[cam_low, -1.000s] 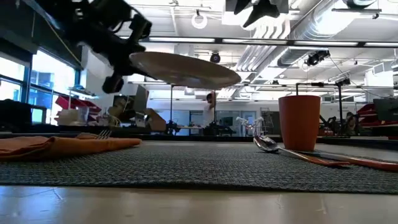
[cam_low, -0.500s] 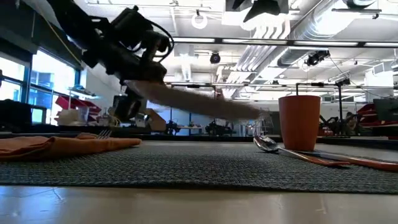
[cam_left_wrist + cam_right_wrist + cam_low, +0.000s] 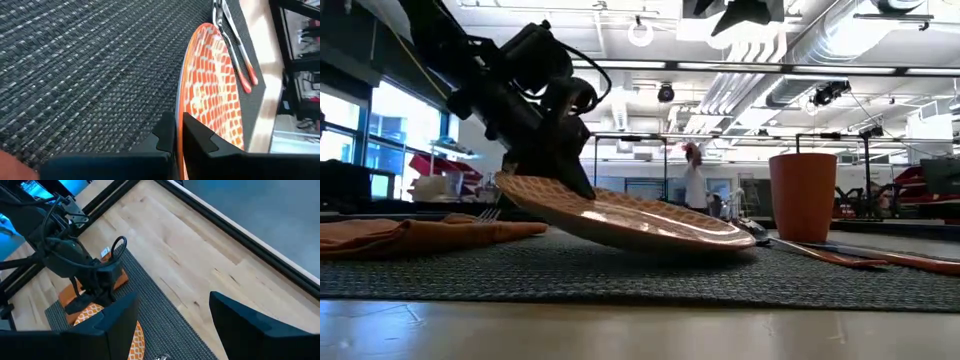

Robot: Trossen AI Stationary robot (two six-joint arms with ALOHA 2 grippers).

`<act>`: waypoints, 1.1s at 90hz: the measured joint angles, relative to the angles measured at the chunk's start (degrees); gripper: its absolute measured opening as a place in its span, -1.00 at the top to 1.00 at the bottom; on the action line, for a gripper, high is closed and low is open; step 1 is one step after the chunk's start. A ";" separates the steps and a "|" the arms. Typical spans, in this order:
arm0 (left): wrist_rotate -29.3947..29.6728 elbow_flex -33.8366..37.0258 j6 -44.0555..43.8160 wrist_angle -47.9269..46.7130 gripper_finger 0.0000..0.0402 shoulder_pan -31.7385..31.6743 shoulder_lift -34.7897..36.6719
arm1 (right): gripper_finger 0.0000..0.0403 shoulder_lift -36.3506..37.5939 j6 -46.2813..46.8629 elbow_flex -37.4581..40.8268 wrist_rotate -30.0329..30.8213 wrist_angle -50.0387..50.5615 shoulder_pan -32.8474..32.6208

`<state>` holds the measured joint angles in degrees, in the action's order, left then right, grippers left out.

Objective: Set table place
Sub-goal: Put the orange plate in the center of the gray placemat, then return to Home Position

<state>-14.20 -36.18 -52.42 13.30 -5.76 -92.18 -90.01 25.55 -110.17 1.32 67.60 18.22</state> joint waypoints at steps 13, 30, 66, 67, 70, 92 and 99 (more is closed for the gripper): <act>1.00 0.03 1.13 0.03 0.90 0.02 -0.33 | -0.13 0.01 -0.03 0.00 -0.01 0.01 0.00; 2.66 0.05 2.03 -0.58 0.60 -0.02 -0.33 | -0.13 0.00 -0.06 0.00 -0.01 0.01 0.00; -0.76 0.09 2.43 -3.42 0.22 -4.18 4.17 | -0.13 0.27 -1.25 0.04 -2.71 -0.12 0.04; -0.75 0.09 2.55 -3.58 0.22 -4.32 4.63 | -0.13 0.36 -1.46 0.05 -3.14 -0.15 0.08; -0.61 0.09 2.87 -4.03 0.22 -4.69 6.08 | -0.12 0.68 -2.12 0.07 -4.63 -0.12 0.21; 4.51 0.09 3.16 -6.38 0.28 -7.54 21.41 | 0.05 4.77 -8.41 0.07 -18.91 -1.54 5.90; 6.84 0.09 3.19 -7.00 0.28 -8.53 26.09 | 0.13 6.43 -10.95 0.69 -18.86 -1.53 6.23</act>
<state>-7.36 -36.10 -49.23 6.30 -14.29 -66.09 -83.58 14.59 -109.48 -17.54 66.08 24.45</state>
